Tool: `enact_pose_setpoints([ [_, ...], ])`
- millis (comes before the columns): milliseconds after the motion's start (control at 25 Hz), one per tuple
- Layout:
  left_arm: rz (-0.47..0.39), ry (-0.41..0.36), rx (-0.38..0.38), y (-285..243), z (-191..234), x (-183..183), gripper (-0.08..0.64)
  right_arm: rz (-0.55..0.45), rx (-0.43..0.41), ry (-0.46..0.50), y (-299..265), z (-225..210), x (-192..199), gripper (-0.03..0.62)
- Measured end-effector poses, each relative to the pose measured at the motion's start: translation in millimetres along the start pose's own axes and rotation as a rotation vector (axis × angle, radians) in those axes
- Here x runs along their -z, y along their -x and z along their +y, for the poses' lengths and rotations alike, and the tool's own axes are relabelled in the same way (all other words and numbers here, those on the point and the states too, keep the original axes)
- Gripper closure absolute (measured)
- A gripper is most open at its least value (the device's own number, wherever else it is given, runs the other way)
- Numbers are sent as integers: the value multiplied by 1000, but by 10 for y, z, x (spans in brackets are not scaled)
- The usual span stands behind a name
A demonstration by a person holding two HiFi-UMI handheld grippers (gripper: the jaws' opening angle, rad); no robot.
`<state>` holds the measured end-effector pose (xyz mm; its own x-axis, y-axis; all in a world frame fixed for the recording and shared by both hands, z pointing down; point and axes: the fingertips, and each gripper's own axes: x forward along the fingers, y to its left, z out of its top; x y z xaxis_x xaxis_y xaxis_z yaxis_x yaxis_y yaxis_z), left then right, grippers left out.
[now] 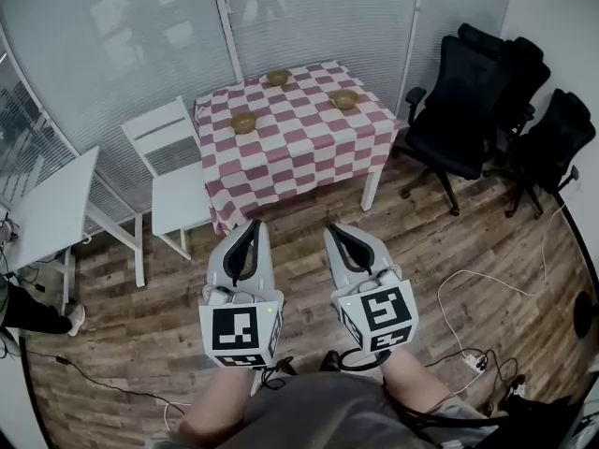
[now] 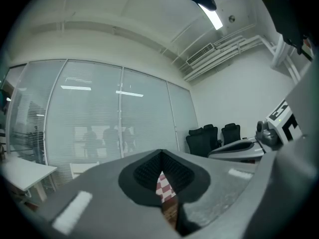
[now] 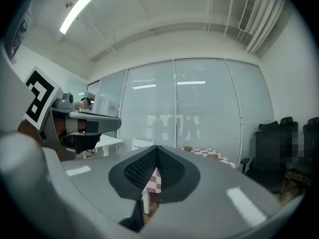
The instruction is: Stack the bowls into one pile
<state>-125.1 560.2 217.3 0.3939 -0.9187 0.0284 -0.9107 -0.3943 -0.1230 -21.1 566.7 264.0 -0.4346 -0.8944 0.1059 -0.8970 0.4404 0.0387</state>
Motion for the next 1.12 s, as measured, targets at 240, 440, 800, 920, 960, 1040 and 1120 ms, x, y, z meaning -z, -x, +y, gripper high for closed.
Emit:
enact_pose_setpoints([
  [240,29,-2,-29,-63,-50,87,560,36,-44,-28,-67,-98,148,566],
  [440,47,-2,-42,-256,21,181,560,56,-73,-40,-291,-162,242,566],
  [800,59,29,-67,-1072,562,464,560,86,-94,-29,-1250,-417,396,566],
  [920,61,40,-75,-1398,876,474,560,101,-105,-28,-1707,-465,334,566],
  [960,63,40,-75,-1499,989,469,560,101,-108,-33,-1867,-471,296,566],
  [1040,62,39,-79,-1688,1209,463,560,99,-115,-32,-2180,-477,219,566],
  [1120,53,37,-84,-1873,1400,461,560,99,-121,-19,-2454,-494,160,566],
])
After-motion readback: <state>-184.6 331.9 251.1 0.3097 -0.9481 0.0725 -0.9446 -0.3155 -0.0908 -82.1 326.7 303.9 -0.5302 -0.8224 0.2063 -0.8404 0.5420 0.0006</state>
